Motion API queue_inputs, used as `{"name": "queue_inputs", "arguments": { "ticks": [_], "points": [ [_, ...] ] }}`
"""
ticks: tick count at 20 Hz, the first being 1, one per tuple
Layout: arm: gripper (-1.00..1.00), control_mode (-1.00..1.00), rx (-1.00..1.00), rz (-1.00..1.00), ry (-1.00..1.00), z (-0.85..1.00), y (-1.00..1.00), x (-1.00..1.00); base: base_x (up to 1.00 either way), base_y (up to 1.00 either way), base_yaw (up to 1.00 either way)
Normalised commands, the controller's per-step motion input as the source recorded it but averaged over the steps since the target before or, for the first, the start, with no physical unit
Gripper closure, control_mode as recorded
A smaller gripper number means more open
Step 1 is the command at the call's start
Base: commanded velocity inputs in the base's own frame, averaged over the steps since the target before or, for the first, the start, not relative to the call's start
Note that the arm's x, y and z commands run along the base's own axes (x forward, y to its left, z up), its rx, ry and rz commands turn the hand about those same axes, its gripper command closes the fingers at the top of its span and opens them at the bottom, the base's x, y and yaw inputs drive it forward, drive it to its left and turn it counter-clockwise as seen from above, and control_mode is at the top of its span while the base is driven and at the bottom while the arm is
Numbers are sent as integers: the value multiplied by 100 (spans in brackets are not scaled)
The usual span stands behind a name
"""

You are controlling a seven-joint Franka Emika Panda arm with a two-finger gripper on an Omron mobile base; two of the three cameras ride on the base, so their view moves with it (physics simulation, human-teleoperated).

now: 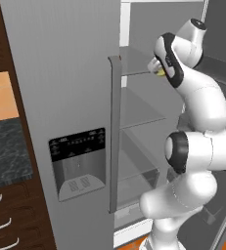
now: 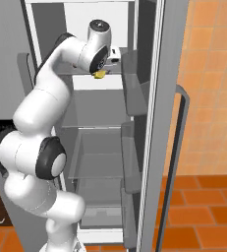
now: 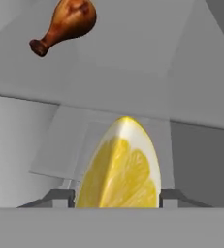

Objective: Place one lemon wedge and one chicken drumstick in each tupperware on the nearby counter, to pack two identical lunches.

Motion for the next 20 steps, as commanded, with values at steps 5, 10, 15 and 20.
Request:
{"name": "queue_inputs", "arguments": {
  "ticks": [5,10,15,20],
  "points": [
    [100,-100,-13,0,14,-18,0,-80,0,0,0],
    [100,-100,-12,0,9,-11,27,-93,0,0,0],
    [100,-100,-12,0,0,-13,51,-99,0,0,0],
    [100,-100,-1,-11,-8,-67,8,-100,0,0,0]
  ]
}}
